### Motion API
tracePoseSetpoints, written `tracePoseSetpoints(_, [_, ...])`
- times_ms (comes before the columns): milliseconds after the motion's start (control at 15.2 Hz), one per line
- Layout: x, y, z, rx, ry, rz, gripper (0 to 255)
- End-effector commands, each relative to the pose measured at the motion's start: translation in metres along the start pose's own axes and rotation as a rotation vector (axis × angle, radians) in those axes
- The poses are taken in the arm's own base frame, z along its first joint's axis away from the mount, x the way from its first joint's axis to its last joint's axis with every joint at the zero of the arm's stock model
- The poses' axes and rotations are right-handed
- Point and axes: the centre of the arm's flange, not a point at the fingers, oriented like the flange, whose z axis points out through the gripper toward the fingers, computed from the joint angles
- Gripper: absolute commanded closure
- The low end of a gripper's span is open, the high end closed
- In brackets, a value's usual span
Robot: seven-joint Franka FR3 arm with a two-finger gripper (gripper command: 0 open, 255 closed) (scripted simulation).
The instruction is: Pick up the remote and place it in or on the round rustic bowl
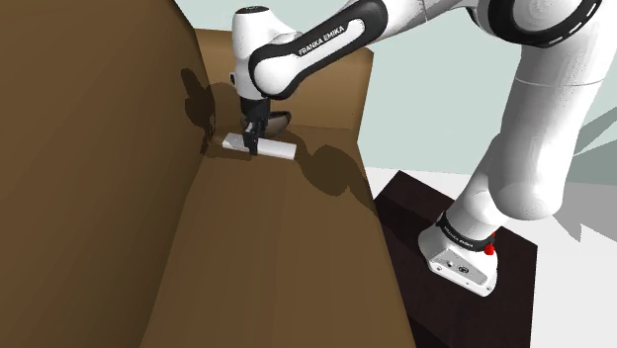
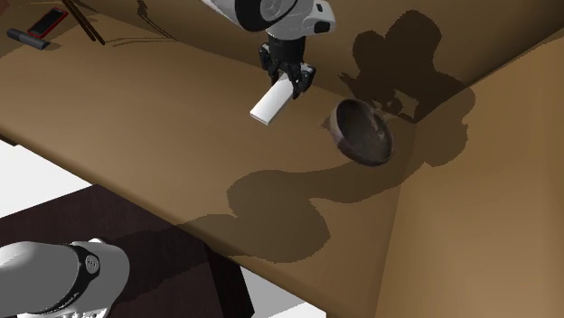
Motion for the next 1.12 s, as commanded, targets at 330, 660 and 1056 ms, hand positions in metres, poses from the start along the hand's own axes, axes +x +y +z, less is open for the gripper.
tracePoseSetpoints(330, [-0.002,0.001,-0.037,0.0,0.0,0.0,255])
tracePoseSetpoints(660, [-0.002,0.001,-0.064,0.0,0.0,0.0,255])
tracePoseSetpoints(1056, [-0.003,0.067,-0.068,0.0,0.0,0.0,255])
